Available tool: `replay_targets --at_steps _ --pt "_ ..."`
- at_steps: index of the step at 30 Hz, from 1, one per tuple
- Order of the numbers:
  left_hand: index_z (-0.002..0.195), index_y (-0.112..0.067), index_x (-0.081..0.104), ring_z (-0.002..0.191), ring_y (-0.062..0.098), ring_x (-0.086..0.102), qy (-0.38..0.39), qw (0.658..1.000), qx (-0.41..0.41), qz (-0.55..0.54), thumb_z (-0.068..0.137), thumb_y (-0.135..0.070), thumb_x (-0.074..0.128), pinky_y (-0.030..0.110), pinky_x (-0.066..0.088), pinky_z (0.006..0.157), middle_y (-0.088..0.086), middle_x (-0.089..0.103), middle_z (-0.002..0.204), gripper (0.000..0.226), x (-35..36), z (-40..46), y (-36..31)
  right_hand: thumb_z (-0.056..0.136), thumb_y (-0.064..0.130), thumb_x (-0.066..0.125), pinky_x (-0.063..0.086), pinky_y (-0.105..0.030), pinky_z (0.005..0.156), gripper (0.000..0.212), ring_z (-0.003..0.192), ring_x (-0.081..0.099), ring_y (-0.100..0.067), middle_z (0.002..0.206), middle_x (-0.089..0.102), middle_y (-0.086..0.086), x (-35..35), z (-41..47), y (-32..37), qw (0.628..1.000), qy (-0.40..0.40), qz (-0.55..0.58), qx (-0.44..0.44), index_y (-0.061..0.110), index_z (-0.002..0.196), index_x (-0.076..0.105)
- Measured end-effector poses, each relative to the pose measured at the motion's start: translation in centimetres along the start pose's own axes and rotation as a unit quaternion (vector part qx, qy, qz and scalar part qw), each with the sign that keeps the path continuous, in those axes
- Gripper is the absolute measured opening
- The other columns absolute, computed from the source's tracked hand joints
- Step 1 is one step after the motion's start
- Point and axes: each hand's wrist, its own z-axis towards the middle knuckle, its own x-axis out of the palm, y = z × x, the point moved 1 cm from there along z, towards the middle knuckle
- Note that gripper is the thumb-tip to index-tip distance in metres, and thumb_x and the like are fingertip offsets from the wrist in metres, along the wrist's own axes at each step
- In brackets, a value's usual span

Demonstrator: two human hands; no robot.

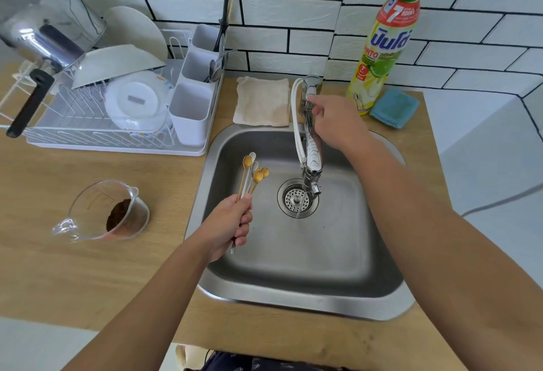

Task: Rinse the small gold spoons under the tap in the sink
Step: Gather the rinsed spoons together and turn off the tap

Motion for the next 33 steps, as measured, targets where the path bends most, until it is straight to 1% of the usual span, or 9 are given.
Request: replay_targets --at_steps 4,7,12,15,17,19,22,28,33 --pt "0.095 -0.011 0.047 0.045 0.010 0.034 0.000 1.000 0.003 -0.002 0.108 -0.036 0.041 0.021 0.036 0.039 -0.002 0.043 0.060 0.029 0.2 -0.1 -0.1 0.099 0.002 0.041 0.035 -0.019 0.090 0.057 0.115 0.057 -0.021 0.129 0.065 -0.008 0.2 -0.3 -1.1 1.000 0.018 0.025 -0.001 0.021 0.153 0.049" --pt "0.095 -0.011 0.047 0.045 0.010 0.034 0.001 1.000 0.004 -0.003 0.108 -0.036 0.042 0.022 0.035 0.039 -0.002 0.043 0.060 0.029 0.3 -0.2 -0.2 0.101 0.010 0.048 0.037 -0.003 0.080 0.050 0.097 0.060 -0.003 0.117 0.069 0.001 0.6 -1.9 -2.4 0.993 -0.035 0.113 0.010 0.028 0.147 0.055" --pt "0.096 -0.011 0.047 0.046 0.010 0.034 0.001 1.000 0.003 -0.004 0.108 -0.035 0.042 0.022 0.035 0.039 -0.002 0.043 0.060 0.028 0.5 -0.5 0.0 0.091 0.031 0.070 0.055 -0.038 0.087 0.007 0.086 0.068 -0.010 0.092 0.073 0.006 3.9 -8.8 -6.8 0.950 -0.098 0.242 0.169 0.033 0.096 0.065" --pt "0.097 -0.010 0.047 0.046 0.010 0.033 -0.004 1.000 0.005 -0.002 0.108 -0.035 0.042 0.022 0.034 0.040 -0.001 0.042 0.060 0.028 0.6 -0.8 -0.1 0.090 0.029 0.073 0.057 -0.041 0.082 0.011 0.083 0.073 -0.021 0.084 0.072 0.004 6.1 -13.1 -8.7 0.936 -0.068 0.259 0.229 0.028 0.087 0.062" --pt "0.097 -0.011 0.047 0.046 0.011 0.033 -0.006 1.000 0.011 -0.003 0.108 -0.035 0.042 0.023 0.034 0.040 -0.001 0.041 0.061 0.027 0.5 -1.2 -0.3 0.092 0.028 0.072 0.057 -0.043 0.079 0.011 0.072 0.073 -0.012 0.083 0.073 0.000 6.3 -15.1 -9.1 0.927 -0.073 0.277 0.241 0.026 0.087 0.063" --pt "0.097 -0.011 0.047 0.046 0.011 0.032 -0.005 1.000 0.020 -0.006 0.108 -0.035 0.041 0.023 0.033 0.040 0.000 0.040 0.061 0.027 0.4 -1.7 -0.6 0.091 0.032 0.071 0.056 -0.040 0.071 0.010 0.062 0.067 -0.004 0.083 0.074 -0.002 5.2 -16.4 -8.4 0.916 -0.123 0.300 0.236 0.027 0.086 0.064" --pt "0.097 -0.012 0.047 0.046 0.012 0.029 0.013 0.998 0.047 -0.031 0.108 -0.038 0.041 0.023 0.028 0.039 0.000 0.037 0.063 0.028 0.4 -2.7 -1.2 0.081 0.049 0.067 0.047 -0.034 0.062 0.017 0.059 0.058 -0.008 0.076 0.072 0.002 2.3 -17.4 -5.4 0.894 -0.183 0.357 0.197 0.032 0.083 0.066" --pt "0.092 -0.014 0.051 0.045 0.009 0.022 0.144 0.978 0.097 -0.118 0.102 -0.042 0.049 0.018 0.021 0.038 -0.002 0.031 0.064 0.030 1.9 -4.6 -3.9 0.094 0.040 0.071 0.040 -0.008 0.053 0.019 0.055 0.056 0.005 0.070 0.072 0.013 0.6 -17.1 2.2 0.926 0.020 0.371 0.072 0.025 0.082 0.077" --pt "0.091 -0.017 0.054 0.053 0.008 0.024 0.294 0.951 0.082 -0.046 0.103 -0.044 0.047 0.017 0.027 0.047 -0.003 0.033 0.070 0.030 2.9 -6.3 -5.3 0.097 0.034 0.070 0.042 -0.013 0.060 0.017 0.061 0.053 0.002 0.067 0.066 0.015 0.5 -16.0 4.5 0.899 0.121 0.420 0.033 0.022 0.090 0.079"
